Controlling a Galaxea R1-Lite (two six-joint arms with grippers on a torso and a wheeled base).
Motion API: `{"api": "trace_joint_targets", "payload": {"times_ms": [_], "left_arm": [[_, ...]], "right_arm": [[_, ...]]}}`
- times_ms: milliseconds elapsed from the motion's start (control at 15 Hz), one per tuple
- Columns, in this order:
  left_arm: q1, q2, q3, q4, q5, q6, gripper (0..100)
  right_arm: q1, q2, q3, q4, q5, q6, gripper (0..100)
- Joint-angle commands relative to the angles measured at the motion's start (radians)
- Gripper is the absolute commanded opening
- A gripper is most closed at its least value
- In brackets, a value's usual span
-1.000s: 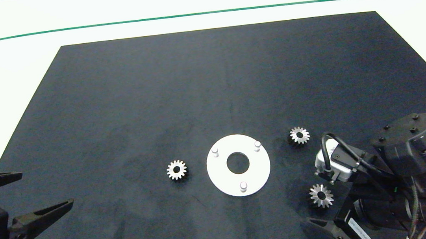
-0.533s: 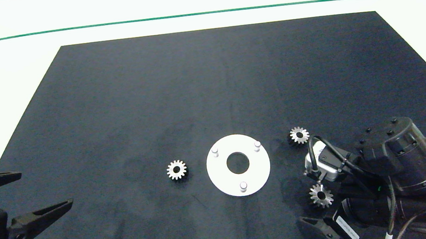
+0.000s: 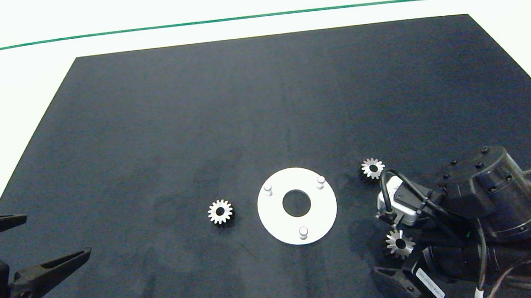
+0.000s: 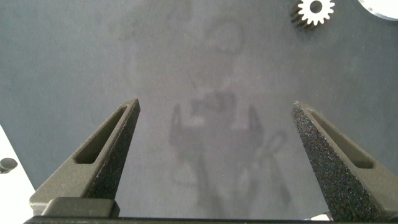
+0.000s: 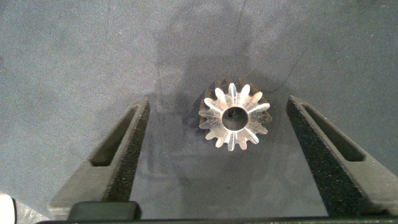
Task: Install three planetary gears onto the carrier pins
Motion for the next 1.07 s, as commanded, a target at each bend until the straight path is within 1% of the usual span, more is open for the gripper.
{"api": "trace_joint_targets", "payload": {"times_ms": [67, 533, 1067], "left_arm": [[0.001, -0.001, 0.000, 0.002, 0.000, 0.001, 100], [0.001, -0.003, 0.000, 0.002, 0.000, 0.002, 100], [0.003, -0.004, 0.000, 0.002, 0.000, 0.004, 100]], "right_arm": [[-0.001, -0.004, 0.001, 0.003, -0.001, -0.001, 82], [-0.030, 0.000, -0.002, 0.002, -0.001, -0.003, 67], [-0.032, 0.007, -0.002, 0.002, -0.001, -0.001, 52]]}}
